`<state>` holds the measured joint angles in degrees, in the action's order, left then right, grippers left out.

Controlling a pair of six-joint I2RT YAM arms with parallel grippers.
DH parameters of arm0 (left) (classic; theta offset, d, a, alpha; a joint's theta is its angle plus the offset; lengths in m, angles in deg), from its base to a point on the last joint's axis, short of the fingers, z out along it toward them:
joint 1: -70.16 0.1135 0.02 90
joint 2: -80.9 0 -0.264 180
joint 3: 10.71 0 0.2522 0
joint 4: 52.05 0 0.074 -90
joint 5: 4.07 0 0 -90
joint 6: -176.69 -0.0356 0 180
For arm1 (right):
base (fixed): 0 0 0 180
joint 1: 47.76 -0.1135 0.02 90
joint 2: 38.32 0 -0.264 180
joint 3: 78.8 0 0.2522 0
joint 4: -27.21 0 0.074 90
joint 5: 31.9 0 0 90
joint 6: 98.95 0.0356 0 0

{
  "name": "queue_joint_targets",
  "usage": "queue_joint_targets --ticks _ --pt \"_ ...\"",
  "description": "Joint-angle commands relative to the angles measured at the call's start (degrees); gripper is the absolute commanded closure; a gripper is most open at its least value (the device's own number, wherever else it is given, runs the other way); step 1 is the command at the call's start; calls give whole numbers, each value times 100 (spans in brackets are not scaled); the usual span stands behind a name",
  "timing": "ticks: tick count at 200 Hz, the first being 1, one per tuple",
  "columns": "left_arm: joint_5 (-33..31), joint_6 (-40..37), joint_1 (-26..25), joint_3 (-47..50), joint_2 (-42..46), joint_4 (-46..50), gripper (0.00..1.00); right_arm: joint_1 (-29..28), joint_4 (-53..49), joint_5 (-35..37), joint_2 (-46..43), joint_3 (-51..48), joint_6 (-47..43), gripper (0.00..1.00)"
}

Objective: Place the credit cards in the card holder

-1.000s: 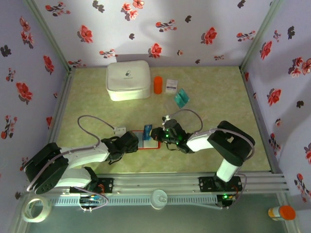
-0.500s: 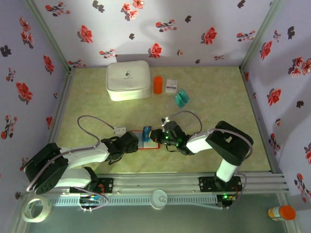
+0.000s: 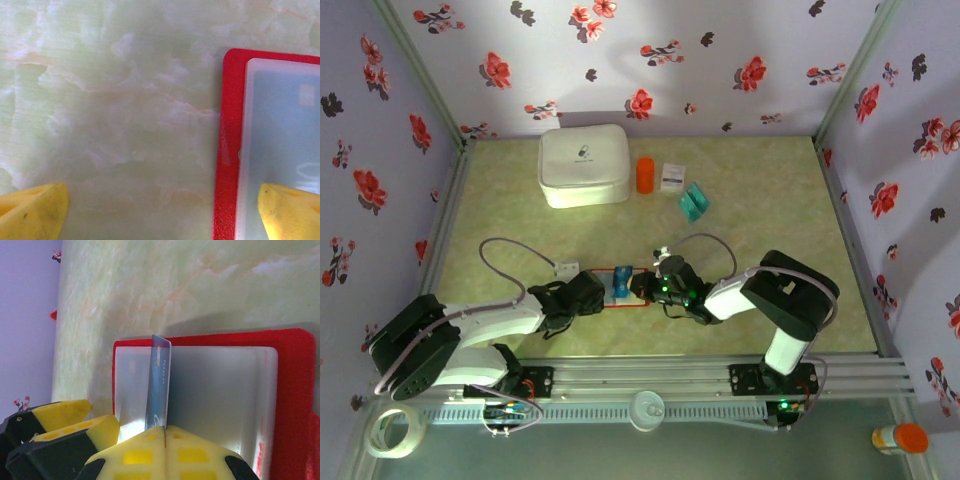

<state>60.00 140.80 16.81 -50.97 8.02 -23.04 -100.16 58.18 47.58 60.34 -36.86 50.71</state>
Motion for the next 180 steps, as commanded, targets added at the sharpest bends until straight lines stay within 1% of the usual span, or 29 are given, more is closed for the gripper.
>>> queue_joint_targets --ticks 1,91,180 --pt "-94 74 43 119 0 354 3 -73 -31 -9 119 -109 28 100" --pt "-89 79 39 128 -3 343 3 -132 -122 -86 102 -170 44 100" --pt "-96 82 43 145 -20 305 3 -188 -460 -135 164 -29 98 100"
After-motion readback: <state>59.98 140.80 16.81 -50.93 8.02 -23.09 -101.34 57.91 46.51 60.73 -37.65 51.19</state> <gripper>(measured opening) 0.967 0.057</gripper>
